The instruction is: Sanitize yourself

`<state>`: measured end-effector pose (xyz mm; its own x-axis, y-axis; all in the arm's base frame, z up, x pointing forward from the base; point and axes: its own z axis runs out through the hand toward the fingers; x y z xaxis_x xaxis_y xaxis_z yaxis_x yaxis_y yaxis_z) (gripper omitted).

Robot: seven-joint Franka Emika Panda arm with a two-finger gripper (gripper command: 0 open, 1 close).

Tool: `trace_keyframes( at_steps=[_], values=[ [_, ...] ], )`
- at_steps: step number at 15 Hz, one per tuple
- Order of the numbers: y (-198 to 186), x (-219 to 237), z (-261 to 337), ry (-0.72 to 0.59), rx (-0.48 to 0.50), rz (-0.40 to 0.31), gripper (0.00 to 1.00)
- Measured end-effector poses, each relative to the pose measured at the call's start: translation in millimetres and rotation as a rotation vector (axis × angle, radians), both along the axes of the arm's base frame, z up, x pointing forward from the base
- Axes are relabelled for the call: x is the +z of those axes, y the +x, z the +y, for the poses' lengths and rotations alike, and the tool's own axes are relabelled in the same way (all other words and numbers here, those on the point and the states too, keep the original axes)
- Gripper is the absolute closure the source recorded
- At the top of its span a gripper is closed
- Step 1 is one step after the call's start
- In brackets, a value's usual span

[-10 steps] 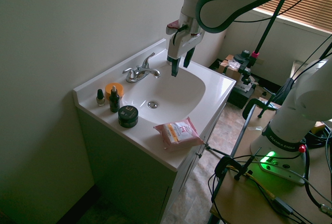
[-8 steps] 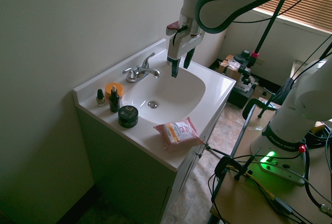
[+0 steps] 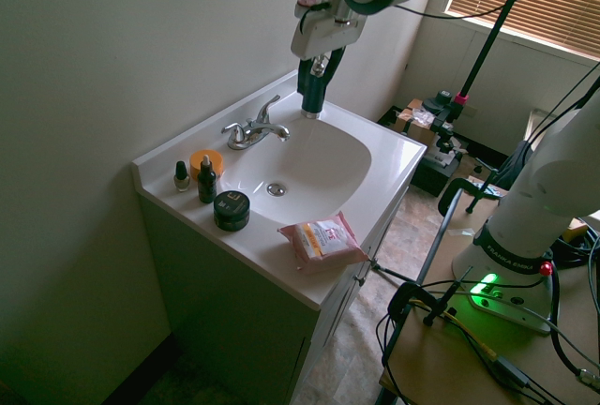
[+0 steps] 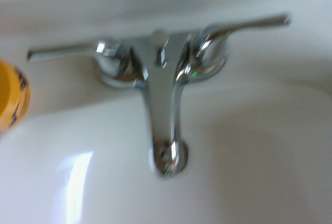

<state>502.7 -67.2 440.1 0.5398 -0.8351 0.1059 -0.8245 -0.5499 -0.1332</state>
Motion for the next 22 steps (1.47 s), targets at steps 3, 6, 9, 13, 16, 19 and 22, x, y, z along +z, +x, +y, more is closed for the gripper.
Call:
trace_keyframes(
  at_steps=[3,6,9,13,16,19,22],
  values=[
    [31.3,25.6,-28.5,0.0,-0.043,-0.023,1.0],
    [53.4,35.7,-50.6,-0.003,-0.076,-0.036,1.0],
    [68.2,33.1,-70.5,-0.006,-0.106,-0.037,1.0],
    [73.6,26.8,-98.4,-0.012,-0.153,-0.031,1.0],
    [69.0,24.8,-115.3,-0.018,-0.18,-0.028,1.0],
    [64.2,18.7,-122.9,-0.019,-0.194,-0.018,1.0],
    [56.8,7.2,-133.7,-0.019,-0.216,-0.011,1.0]
  ],
)
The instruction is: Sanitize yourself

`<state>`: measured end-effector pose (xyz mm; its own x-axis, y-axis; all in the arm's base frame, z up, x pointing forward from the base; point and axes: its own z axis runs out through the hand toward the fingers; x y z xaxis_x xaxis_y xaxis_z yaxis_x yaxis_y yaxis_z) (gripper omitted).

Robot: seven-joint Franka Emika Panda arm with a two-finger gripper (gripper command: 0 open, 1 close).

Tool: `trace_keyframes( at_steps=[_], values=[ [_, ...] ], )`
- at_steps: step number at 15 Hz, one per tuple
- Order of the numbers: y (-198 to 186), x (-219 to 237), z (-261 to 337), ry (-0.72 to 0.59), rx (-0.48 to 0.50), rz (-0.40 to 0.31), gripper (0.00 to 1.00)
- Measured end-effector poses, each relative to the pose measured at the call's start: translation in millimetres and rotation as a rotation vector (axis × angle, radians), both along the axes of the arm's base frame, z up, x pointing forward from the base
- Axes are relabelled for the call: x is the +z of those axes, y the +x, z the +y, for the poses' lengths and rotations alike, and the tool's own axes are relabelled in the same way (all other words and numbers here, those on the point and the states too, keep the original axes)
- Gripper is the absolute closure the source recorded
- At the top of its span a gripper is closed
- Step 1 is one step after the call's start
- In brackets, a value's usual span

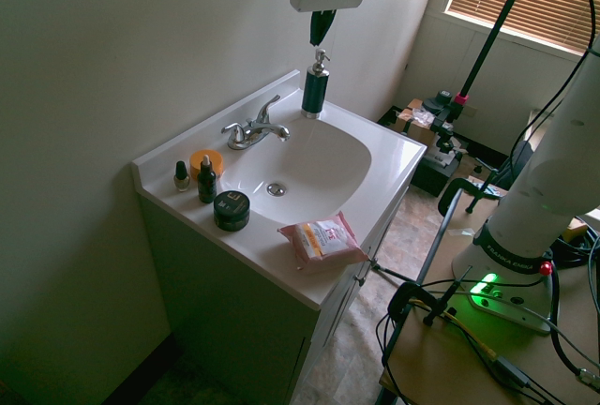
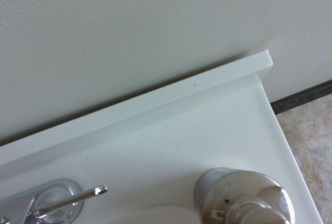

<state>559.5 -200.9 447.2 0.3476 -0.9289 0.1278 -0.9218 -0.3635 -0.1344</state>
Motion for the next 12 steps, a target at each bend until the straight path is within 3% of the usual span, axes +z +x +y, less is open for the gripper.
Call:
trace_keyframes(
  at_steps=[12],
  values=[
    [-7.8,-20.7,-10.7,0.001,-0.022,-0.003,1.0]
  ],
)
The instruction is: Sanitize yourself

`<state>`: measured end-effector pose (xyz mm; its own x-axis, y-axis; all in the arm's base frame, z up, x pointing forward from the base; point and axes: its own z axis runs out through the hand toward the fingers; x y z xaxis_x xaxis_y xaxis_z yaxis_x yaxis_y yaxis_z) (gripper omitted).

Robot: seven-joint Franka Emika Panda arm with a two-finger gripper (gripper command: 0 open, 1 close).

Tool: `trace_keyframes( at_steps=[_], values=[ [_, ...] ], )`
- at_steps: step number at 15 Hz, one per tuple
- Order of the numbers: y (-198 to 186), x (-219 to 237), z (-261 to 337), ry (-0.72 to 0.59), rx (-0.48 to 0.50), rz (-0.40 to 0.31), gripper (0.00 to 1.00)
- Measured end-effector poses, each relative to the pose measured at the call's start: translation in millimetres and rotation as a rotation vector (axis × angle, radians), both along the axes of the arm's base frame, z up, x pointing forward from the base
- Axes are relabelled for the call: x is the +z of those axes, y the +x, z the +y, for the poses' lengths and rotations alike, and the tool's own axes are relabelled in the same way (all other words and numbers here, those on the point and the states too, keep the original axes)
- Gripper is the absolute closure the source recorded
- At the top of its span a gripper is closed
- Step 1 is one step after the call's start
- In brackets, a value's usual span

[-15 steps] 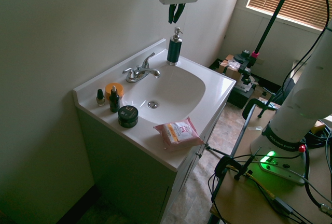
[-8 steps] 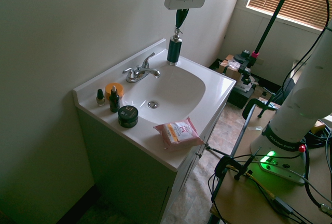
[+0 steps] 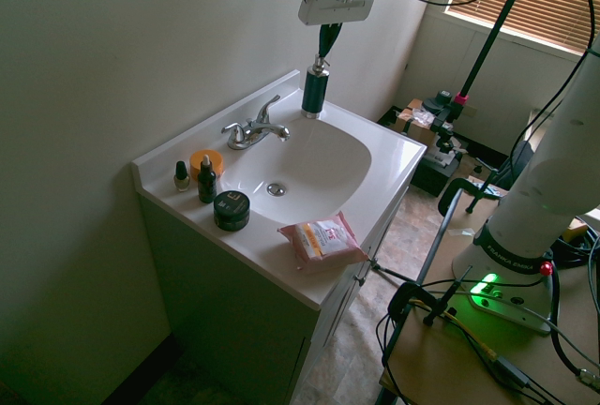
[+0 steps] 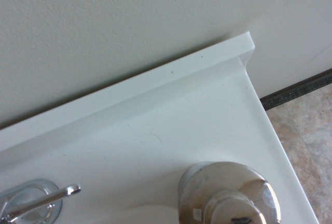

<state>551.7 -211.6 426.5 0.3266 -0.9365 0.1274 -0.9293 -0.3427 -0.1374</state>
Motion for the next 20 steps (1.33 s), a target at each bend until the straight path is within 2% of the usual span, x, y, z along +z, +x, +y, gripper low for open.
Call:
trace_keyframes(
  at_steps=[1,2,5,7,11,20],
  values=[
    [1.1,8.0,1.9,0.0,0.007,-0.015,1.0],
    [2.1,18.5,8.2,-0.001,0.024,-0.032,0.0],
    [-2.4,52.2,51.6,0.004,0.119,-0.053,0.0],
    [-17.1,56.4,84.5,0.005,0.18,-0.04,0.0],
    [-48.5,26.4,122.9,-0.02,0.265,0.022,0.0],
    [-101.9,-19.8,159.4,-0.009,0.318,0.08,0.0]
  ],
)
